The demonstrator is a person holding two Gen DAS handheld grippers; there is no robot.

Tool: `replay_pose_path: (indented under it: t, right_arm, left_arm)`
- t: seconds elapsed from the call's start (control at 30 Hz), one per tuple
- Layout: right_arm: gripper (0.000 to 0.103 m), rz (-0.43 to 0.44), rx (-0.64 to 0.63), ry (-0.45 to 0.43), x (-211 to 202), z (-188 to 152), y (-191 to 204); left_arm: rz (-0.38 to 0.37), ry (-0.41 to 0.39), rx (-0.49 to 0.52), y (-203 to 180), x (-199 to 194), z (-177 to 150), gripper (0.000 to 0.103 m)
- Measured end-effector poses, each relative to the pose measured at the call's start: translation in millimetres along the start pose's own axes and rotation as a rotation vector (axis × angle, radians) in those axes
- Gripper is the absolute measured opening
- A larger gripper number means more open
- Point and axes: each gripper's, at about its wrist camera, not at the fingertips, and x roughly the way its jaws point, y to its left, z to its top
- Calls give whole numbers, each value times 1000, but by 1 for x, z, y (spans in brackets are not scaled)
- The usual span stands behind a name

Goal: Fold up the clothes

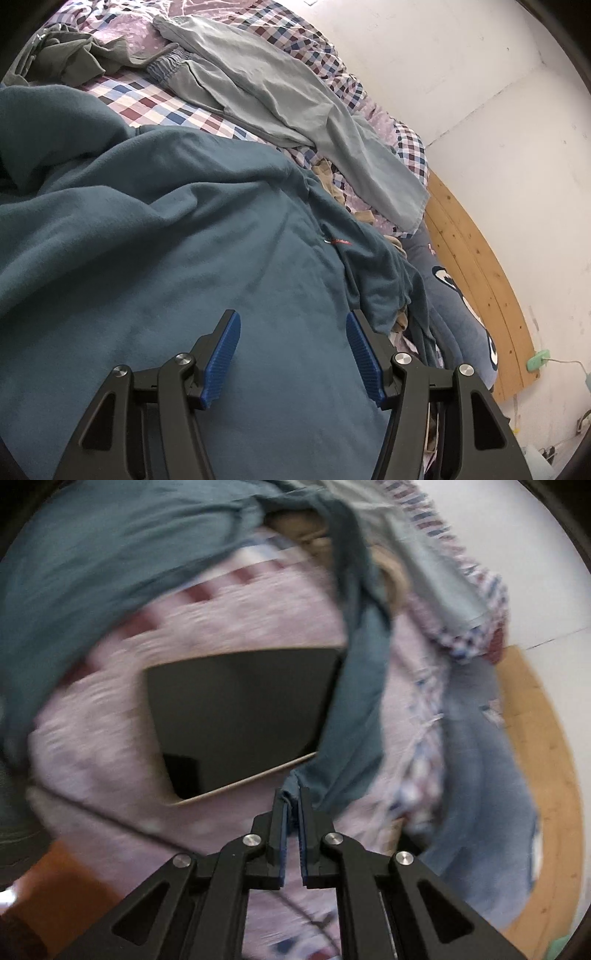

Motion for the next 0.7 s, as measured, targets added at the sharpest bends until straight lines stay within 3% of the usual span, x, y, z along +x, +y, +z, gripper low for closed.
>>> replay_pose_path:
  t: [0.1, 0.17, 0.27, 0.4, 0.43, 0.5, 0.53, 0.6, 0.7]
  right_arm:
    - [26, 146, 102, 2, -12, -4, 3]
    - [45, 211, 214, -27, -22, -9, -10]
    - [49, 294, 421, -97, -35, -19, -38]
    - [49, 257, 892, -197, -33, -56, -100]
    - [49, 229, 949, -171, -24, -61, -110]
    - [35, 180, 926, -74, -9, -64, -109]
    - [23, 195, 895, -45, -5, -62, -103]
    - [23, 224, 836, 5, 3, -59, -92]
    - [24, 239, 798, -6, 7, -48, -89]
  left_arm:
    - [-2, 4, 3, -1, 0, -1, 64]
    - [-3, 6, 3, -1, 0, -2, 64]
    - [-8, 8, 4, -2, 1, -2, 64]
    - [-13, 5, 2, -2, 0, -2, 64]
    - [-15, 4, 0, -2, -1, -2, 64]
    - [-18, 2, -2, -1, -2, -1, 64]
    - [-20, 0, -4, -1, -3, 0, 64]
    - [-23, -5, -7, -1, -5, 1, 64]
    - [-21, -11, -7, -2, -5, 2, 64]
